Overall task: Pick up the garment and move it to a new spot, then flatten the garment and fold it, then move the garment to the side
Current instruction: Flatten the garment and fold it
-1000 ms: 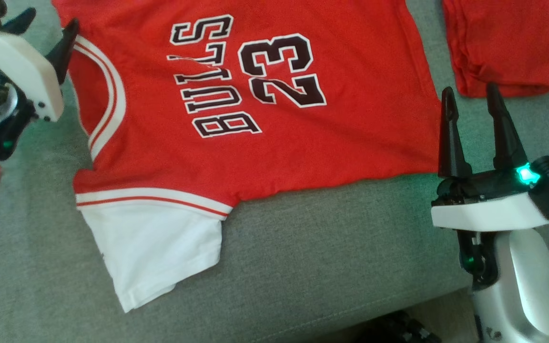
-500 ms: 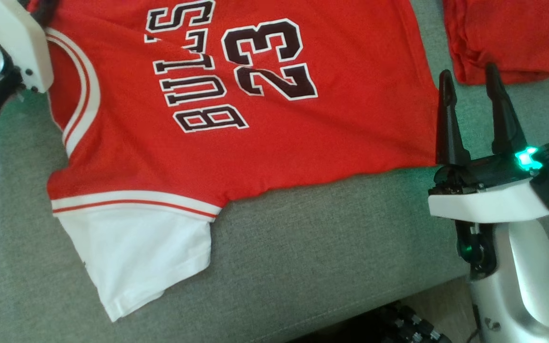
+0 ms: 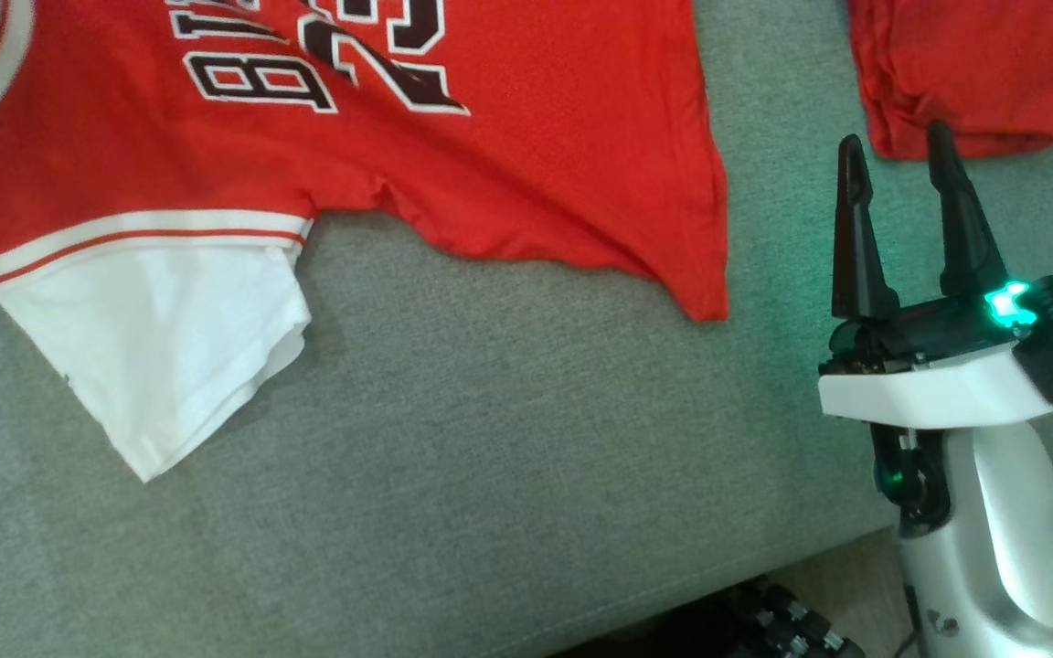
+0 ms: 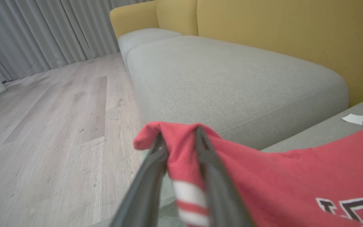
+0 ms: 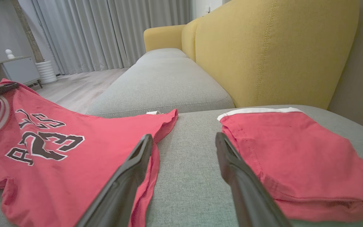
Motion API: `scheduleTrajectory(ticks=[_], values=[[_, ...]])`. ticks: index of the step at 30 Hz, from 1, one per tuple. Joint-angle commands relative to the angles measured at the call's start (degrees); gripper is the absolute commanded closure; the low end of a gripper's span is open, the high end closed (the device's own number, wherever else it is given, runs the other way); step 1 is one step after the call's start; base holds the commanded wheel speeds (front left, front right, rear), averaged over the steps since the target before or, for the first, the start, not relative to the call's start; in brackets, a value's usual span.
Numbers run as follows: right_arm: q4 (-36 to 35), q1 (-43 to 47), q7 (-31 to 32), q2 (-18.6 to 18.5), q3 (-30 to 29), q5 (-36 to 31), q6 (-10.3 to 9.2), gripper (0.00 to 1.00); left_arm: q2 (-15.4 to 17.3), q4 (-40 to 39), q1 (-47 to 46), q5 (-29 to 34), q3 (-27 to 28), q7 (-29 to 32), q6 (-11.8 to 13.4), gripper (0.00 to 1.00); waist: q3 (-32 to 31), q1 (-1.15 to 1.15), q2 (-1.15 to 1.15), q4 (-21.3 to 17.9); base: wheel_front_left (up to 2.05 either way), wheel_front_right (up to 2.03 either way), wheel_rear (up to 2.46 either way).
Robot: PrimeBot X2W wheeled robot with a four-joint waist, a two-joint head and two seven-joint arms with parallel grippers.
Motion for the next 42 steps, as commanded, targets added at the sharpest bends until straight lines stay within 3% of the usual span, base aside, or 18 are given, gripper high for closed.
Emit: scheduleTrajectory(ticks=[1,10,17,27,35,42], values=[[-1.67,-0.43,-0.52,-0.29,1.07,0.25,-0.04,0.0,1.72,-0.55,-2.01,0.34,1.19,-0.5,0.34,0.0,-0.06,0.0,0.0,0.1,0.0,0.0,0.0],[-0.72,-0.7,-0.52,-0.29,-0.08,-1.06,-0.04,0.0,-2.06,4.25,-0.46,1.27,-0.31,-6.82,-1.34,0.0,-3.36,0.0,0.0,2.87,0.0,0.0,0.0],[1.98,-0.22,-0.52,-0.29,-1.73,-2.32,-0.04,0.0,-4.19,-3.41,8.17,1.24,2.2,-8.5,-1.35,0.0,-9.76,0.0,0.0,7.52,0.0,0.0,0.0],[5.61,2.73,0.04,-0.29,-5.18,-4.19,-0.04,0.0,-6.39,-29.97,35.45,7.0,10.59,-8.53,7.28,0.0,-18.49,0.0,0.0,14.9,0.0,0.0,0.0],[6.35,5.38,0.08,-0.29,-4.82,-3.25,-0.04,0.0,-9.33,-44.31,54.03,11.44,14.83,-8.54,13.85,0.0,-21.25,0.0,0.0,17.09,0.0,0.0,0.0],[6.06,5.87,0.12,-0.29,-3.96,-2.96,-0.04,0.0,-10.47,-46.83,60.71,13.27,16.78,-8.54,13.28,0.0,-21.32,0.0,0.0,16.81,0.0,0.0,0.0]])
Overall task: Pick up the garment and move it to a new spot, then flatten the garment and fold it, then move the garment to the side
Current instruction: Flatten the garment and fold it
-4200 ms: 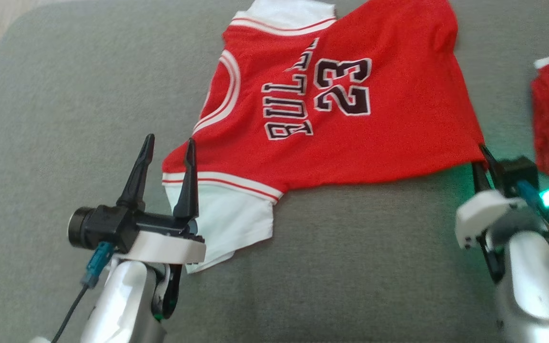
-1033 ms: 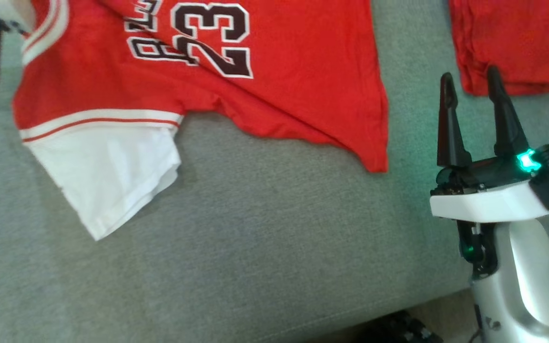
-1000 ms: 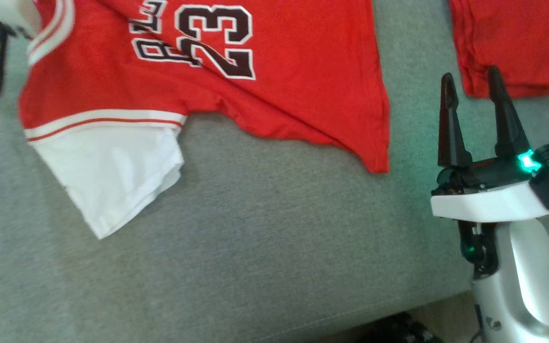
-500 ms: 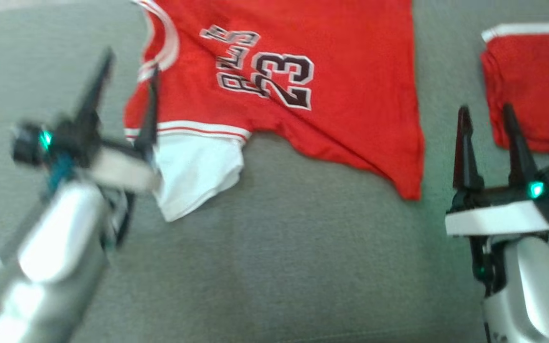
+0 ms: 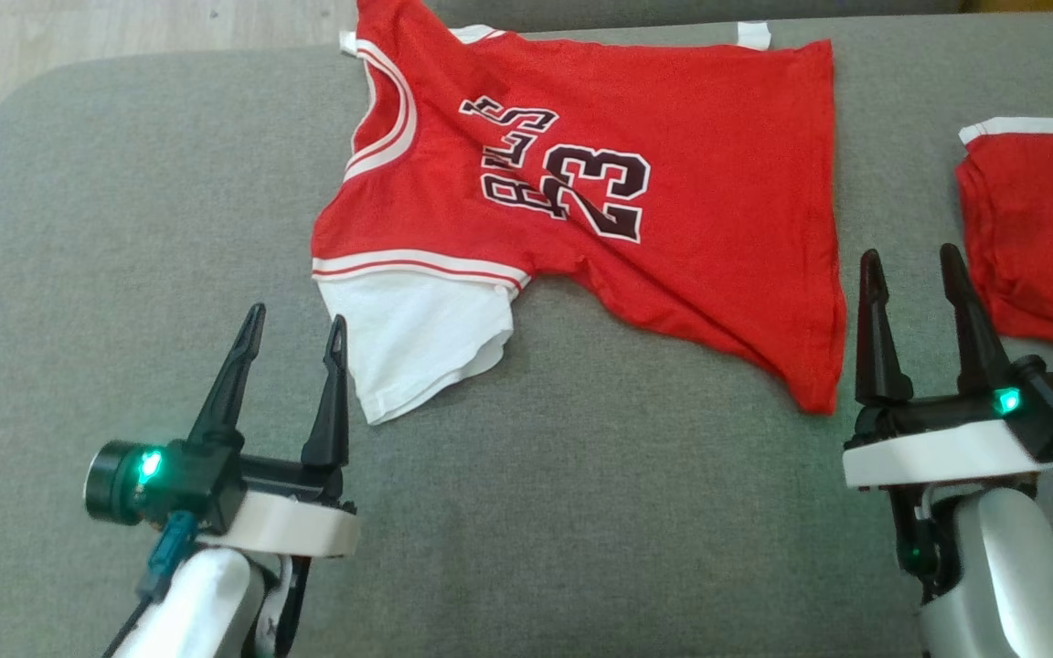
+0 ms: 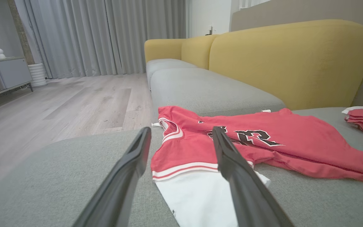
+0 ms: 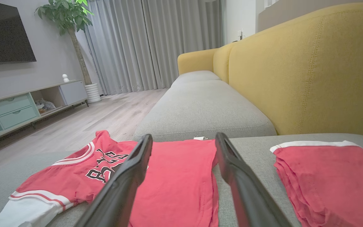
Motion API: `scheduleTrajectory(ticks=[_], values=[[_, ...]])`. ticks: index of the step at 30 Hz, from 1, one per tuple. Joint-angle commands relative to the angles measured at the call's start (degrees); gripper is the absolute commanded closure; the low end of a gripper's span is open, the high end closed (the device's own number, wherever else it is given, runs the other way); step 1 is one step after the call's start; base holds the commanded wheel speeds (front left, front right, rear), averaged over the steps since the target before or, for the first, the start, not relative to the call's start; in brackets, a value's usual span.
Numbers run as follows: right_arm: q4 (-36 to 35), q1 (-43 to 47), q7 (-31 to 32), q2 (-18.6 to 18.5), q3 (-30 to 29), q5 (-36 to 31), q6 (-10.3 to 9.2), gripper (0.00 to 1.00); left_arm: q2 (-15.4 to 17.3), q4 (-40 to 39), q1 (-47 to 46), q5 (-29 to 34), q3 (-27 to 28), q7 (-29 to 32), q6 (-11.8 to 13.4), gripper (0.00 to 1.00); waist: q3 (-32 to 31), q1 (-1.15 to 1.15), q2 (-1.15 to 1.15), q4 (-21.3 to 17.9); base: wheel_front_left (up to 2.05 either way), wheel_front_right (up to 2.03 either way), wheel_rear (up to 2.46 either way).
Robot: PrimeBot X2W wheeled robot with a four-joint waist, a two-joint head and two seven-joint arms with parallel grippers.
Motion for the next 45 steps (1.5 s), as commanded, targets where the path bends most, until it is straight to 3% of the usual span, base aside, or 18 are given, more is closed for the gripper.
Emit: scheduleTrajectory(ticks=[1,4,12,26,27,28,29,33,40,45], values=[[-2.08,-0.59,-0.05,-0.26,1.68,0.21,-0.04,0.0,0.95,-1.27,-2.39,0.71,2.94,-0.29,-0.17,0.0,0.15,0.01,0.0,-0.19,0.0,0.0,0.0],[-2.51,-0.76,0.06,-0.26,2.18,0.18,-0.04,0.0,1.05,1.34,-2.81,0.46,2.49,0.23,-1.38,0.0,0.75,0.01,0.0,-0.82,0.0,0.0,0.0],[-2.76,-0.92,0.07,-0.26,2.57,0.58,-0.04,0.0,-0.05,10.89,-4.74,-3.25,0.45,10.05,-3.99,0.0,3.34,0.01,0.0,-3.37,0.0,0.0,0.0],[-2.27,-1.35,-0.43,-0.26,3.19,0.85,-0.04,0.0,-1.02,19.18,-5.75,-6.18,-0.08,16.44,-4.0,0.0,5.14,0.01,0.0,-6.24,0.0,0.0,0.0],[-2.24,-1.39,-0.45,-0.26,3.23,0.87,-0.04,0.0,-0.95,19.31,-5.74,-6.32,-0.08,16.73,-4.0,0.17,5.15,0.01,0.0,-6.33,0.0,0.0,0.0],[-2.21,-1.41,-0.47,-0.26,3.24,0.89,-0.04,0.0,-0.85,19.36,-5.78,-6.37,-0.21,16.93,-4.18,0.84,5.16,0.01,0.0,-6.38,0.0,0.0,0.0],[-2.16,-1.41,-0.49,-0.26,3.19,0.87,-0.04,0.0,-0.78,19.22,-5.82,-6.53,-0.38,16.87,-4.75,1.0,5.11,0.01,0.0,-6.39,0.0,0.0,0.0],[-1.5,-1.24,-0.39,-0.26,3.13,0.57,-0.04,0.0,-0.35,17.92,-6.7,-6.27,0.58,13.51,-4.62,1.0,4.69,0.01,0.0,-6.24,0.0,0.0,0.0],[1.95,0.66,4.35,-0.26,3.17,-0.19,-0.04,0.0,-1.24,12.73,-8.34,-5.12,3.69,1.96,-3.36,1.0,2.81,0.01,0.0,-5.08,0.0,0.0,0.0],[3.38,1.34,6.8,-0.26,2.36,-0.97,-0.04,0.0,-1.41,8.97,-8.39,-3.13,6.27,-0.1,-2.59,1.0,2.21,0.01,0.0,-4.43,0.0,0.0,0.0]])
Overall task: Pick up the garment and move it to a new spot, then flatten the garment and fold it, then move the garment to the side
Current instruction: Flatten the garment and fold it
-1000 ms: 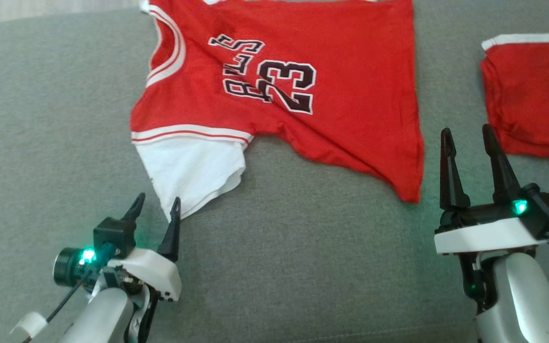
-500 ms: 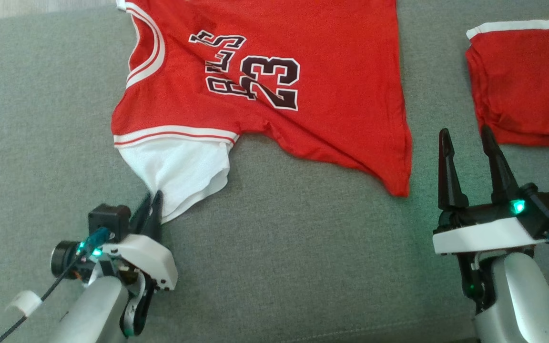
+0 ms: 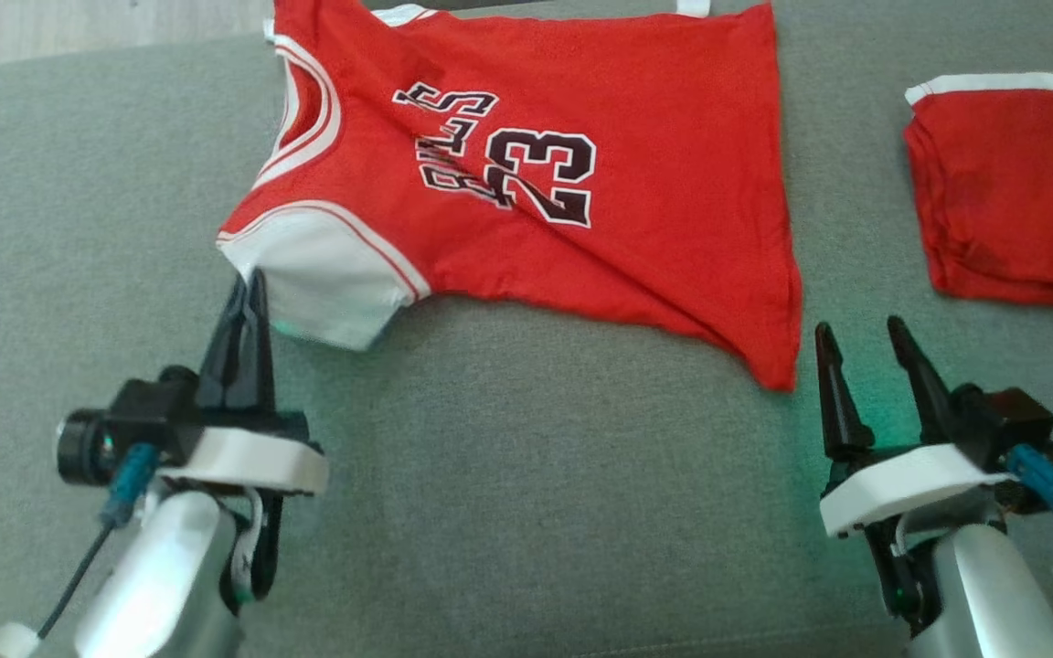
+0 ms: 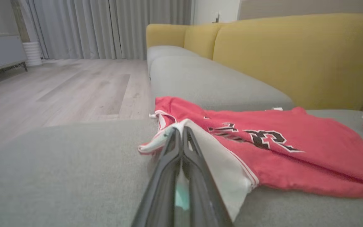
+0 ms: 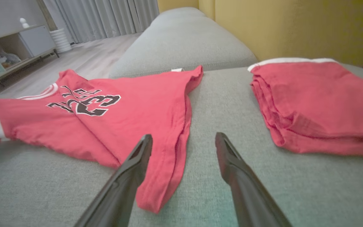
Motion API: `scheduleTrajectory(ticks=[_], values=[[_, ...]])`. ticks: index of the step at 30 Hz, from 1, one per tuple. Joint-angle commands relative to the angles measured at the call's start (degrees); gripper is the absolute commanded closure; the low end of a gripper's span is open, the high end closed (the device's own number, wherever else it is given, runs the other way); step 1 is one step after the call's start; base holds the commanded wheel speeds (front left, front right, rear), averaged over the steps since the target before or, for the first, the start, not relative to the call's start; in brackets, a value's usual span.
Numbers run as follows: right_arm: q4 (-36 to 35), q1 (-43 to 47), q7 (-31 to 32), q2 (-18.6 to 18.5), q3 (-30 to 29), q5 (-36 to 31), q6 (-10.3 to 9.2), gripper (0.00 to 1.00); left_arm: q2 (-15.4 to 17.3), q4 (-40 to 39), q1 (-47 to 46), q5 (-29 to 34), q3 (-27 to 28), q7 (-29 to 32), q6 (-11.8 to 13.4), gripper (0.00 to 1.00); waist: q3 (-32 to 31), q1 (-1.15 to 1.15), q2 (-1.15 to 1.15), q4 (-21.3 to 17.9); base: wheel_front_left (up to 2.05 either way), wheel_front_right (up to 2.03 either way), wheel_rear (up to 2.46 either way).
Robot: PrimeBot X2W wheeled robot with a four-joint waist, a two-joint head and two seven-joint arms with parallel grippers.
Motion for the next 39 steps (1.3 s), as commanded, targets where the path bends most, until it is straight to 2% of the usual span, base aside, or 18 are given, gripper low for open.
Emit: scheduleTrajectory(ticks=[1,6,19,31,32,33,39], values=[[-1.44,-0.75,0.31,-0.26,1.2,0.02,-0.04,0.0,0.83,-2.31,-2.14,0.73,2.93,-0.61,0.36,1.0,-0.13,0.0,0.0,0.3,0.0,0.0,0.0],[0.9,-1.49,2.19,-0.26,1.3,3.0,-0.04,0.0,-0.44,-7.3,-0.31,3.55,5.45,-0.69,-0.32,1.0,-0.06,0.0,0.0,1.45,0.0,0.0,0.0],[11.74,-6.94,6.03,-0.26,2.62,2.41,-0.04,0.0,-4.66,-13.45,1.38,8.92,10.57,-0.7,-4.12,1.0,1.36,0.0,0.0,3.79,0.0,0.0,0.0],[15.77,-7.23,8.68,-0.26,7.5,4.38,-0.04,0.0,-7.29,-12.82,2.58,12.36,13.72,-0.71,-7.96,1.0,0.76,0.0,0.0,4.1,0.0,0.0,0.0],[15.79,-7.25,8.8,-0.26,7.95,4.81,-0.04,0.22,-7.44,-12.53,2.63,12.54,13.93,-0.71,-8.23,1.0,0.67,0.0,0.0,4.03,0.0,0.0,0.0],[15.73,-7.27,8.65,-0.26,8.28,5.31,-0.04,0.98,-7.56,-12.16,2.68,12.72,14.08,-0.71,-8.49,1.0,0.54,0.0,0.0,3.96,0.0,0.0,0.0],[14.21,-8.16,4.63,-0.26,8.05,6.39,-0.04,1.0,-7.91,-9.81,2.98,13.59,14.81,-0.71,-9.39,1.0,-0.76,0.0,0.0,3.39,0.0,0.0,0.0]])
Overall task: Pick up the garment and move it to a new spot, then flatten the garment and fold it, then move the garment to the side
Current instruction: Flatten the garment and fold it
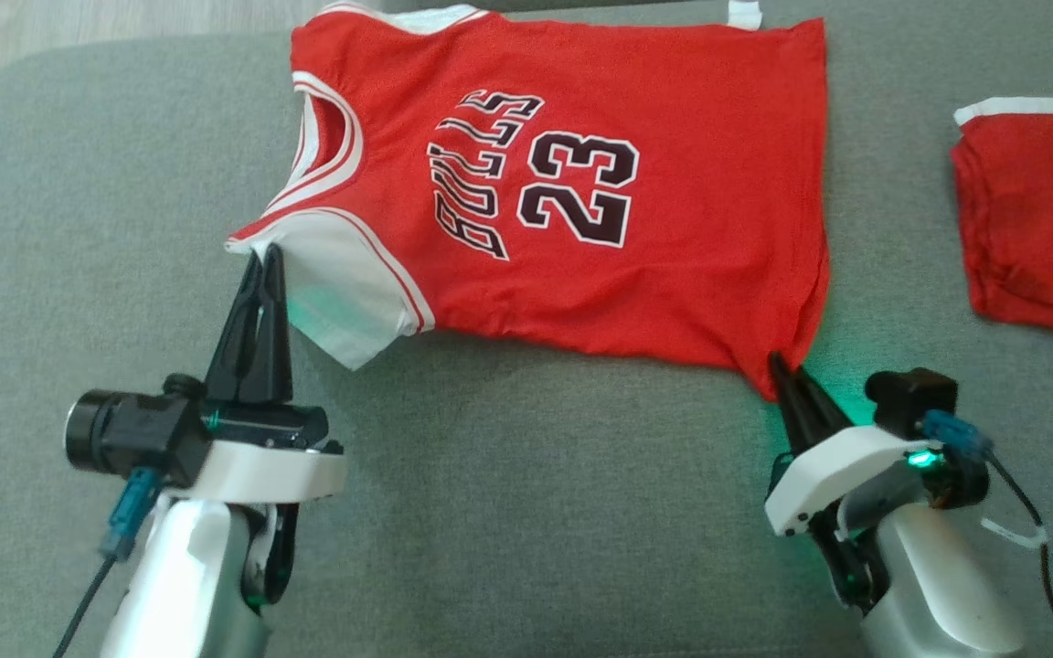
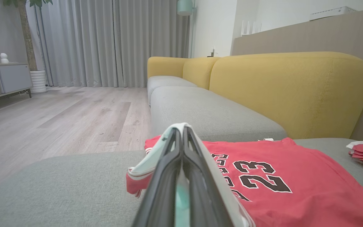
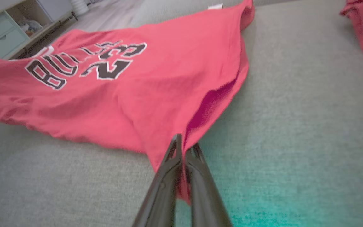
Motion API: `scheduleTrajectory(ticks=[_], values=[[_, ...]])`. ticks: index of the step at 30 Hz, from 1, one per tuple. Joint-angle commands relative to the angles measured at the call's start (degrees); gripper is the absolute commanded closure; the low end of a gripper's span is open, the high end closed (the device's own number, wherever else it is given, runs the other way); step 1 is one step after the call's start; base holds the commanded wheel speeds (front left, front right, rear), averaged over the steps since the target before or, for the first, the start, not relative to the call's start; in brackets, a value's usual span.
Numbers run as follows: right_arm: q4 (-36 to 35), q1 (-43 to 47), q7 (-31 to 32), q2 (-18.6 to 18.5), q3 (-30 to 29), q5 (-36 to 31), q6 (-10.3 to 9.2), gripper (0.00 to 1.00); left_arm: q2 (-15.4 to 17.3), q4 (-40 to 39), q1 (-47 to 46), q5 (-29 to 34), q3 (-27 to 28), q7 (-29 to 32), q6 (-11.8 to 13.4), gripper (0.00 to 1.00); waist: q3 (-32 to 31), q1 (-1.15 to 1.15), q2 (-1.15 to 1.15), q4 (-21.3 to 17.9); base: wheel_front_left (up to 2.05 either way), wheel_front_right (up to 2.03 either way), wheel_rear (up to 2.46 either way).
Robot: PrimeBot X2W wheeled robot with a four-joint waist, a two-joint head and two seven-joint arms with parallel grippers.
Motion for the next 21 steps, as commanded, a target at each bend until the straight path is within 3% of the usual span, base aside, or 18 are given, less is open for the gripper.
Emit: scheduleTrajectory(ticks=[1,11,21], values=[[-2.08,-1.16,-2.32,0.02,0.66,0.34,-0.04,1.0,0.53,-1.46,-1.17,0.59,2.96,-0.54,-0.29,1.0,-0.69,0.0,0.0,-0.29,0.0,0.0,0.0],[-9.35,-5.74,-7.09,0.02,-2.28,1.29,-0.04,1.0,0.61,-4.31,-3.71,-0.6,6.93,-0.54,-1.84,1.0,-4.22,0.0,0.0,-1.32,0.0,0.0,0.0],[-22.39,-10.85,-4.42,-0.39,-3.12,-3.61,-0.04,1.0,0.37,-13.34,-6.22,-3.06,9.7,-0.51,-2.71,1.0,-8.35,0.0,0.0,-2.31,0.0,0.0,0.0]])
